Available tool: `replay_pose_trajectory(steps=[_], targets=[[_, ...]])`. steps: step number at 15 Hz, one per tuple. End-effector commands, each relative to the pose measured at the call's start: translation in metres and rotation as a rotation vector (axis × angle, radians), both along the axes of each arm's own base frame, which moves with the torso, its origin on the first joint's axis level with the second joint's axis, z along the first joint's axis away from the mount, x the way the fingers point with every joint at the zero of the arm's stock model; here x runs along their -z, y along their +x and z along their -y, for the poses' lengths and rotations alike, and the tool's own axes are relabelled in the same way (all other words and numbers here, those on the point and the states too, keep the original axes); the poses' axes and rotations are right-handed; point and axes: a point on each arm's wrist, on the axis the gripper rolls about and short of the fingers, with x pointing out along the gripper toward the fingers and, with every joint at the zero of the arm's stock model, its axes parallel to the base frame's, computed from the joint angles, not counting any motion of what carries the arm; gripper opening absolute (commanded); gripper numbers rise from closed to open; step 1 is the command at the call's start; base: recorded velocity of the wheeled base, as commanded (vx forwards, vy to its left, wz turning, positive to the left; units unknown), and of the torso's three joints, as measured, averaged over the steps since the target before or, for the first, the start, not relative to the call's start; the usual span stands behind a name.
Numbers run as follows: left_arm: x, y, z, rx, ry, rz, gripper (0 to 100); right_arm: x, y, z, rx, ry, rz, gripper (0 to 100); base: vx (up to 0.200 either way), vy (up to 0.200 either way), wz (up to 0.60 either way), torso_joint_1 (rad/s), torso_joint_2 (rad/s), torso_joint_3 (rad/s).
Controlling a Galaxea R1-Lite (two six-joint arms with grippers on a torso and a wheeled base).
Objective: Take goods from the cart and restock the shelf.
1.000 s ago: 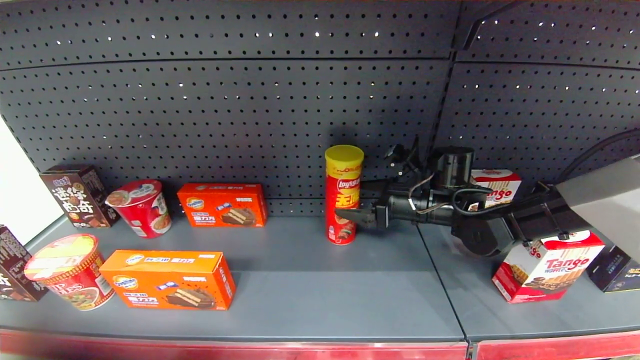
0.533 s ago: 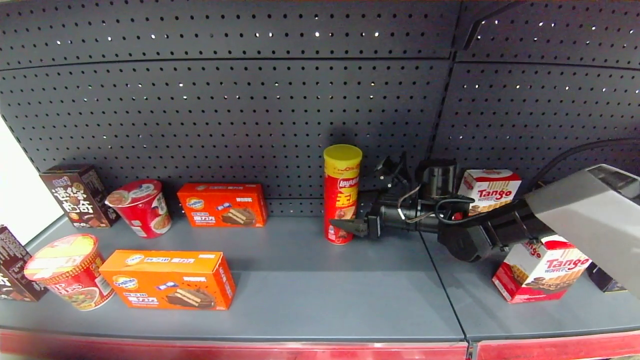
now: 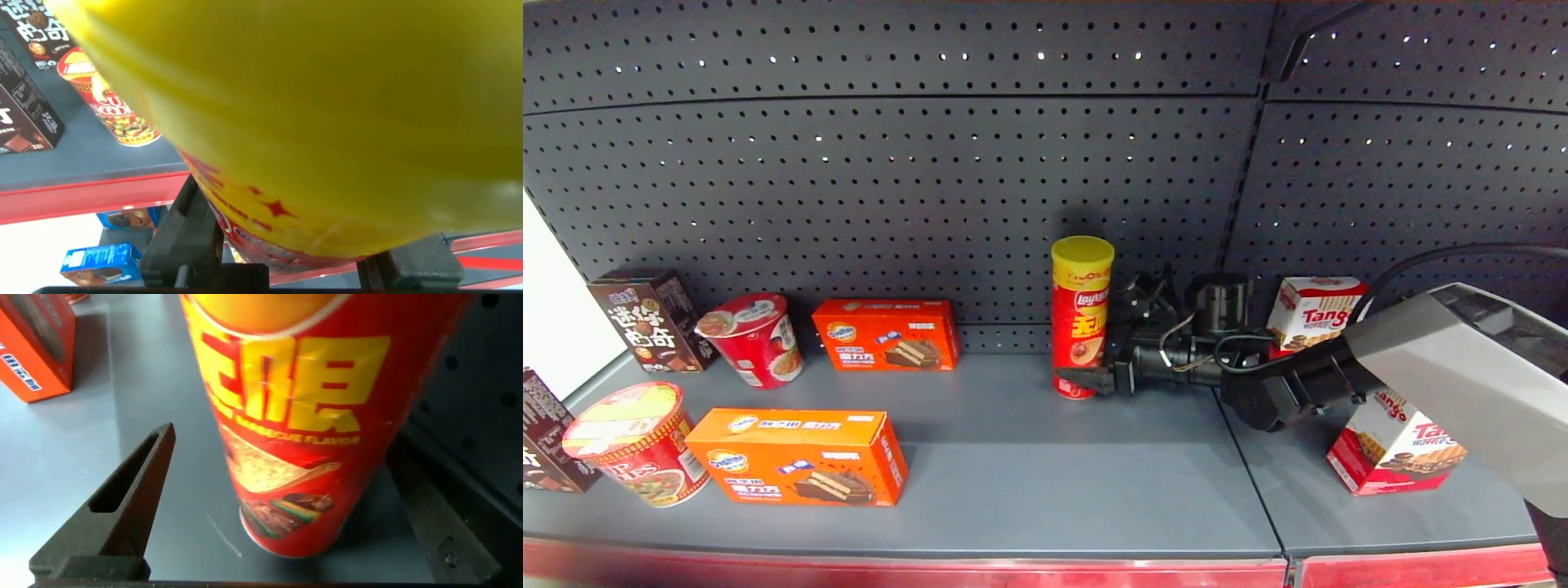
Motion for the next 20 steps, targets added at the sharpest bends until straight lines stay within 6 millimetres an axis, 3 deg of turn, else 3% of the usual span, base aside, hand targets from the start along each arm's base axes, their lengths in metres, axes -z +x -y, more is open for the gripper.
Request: replay_pose_trajectory(steps=[1,5,6,15,20], targets=[[0.001,0.0,0.0,-0.001,0.0,-0.002,0,0.004,0.003,-0.003,-0.004,0.0,-0.002,100,0.0,0.0,0.0,0.0,0.0,0.0],[0.002,-0.001,0.0,-0.002,0.0,0.001,0,0.003,0.004,-0.007,-0.038,0.01,-0.001,100,0.0,0.0,0.0,0.0,0.0,0.0],[0.003,-0.001,0.0,-0.002,0.0,-0.002,0,0.003,0.003,-0.007,-0.039,0.01,-0.004,0,0.0,0.0,0.0,0.0,0.0,0.0],[0.008,-0.016,-0.003,-0.007,0.001,0.004,0,-0.031,-0.022,0.0,-0.023,0.019,0.025,0,0.0,0.0,0.0,0.0,0.0,0.0],[0.004,-0.018,-0.004,-0.01,-0.003,0.021,0,-0.062,-0.075,0.011,-0.003,0.006,0.006,0,0.0,0.0,0.0,0.0,0.0,0.0]])
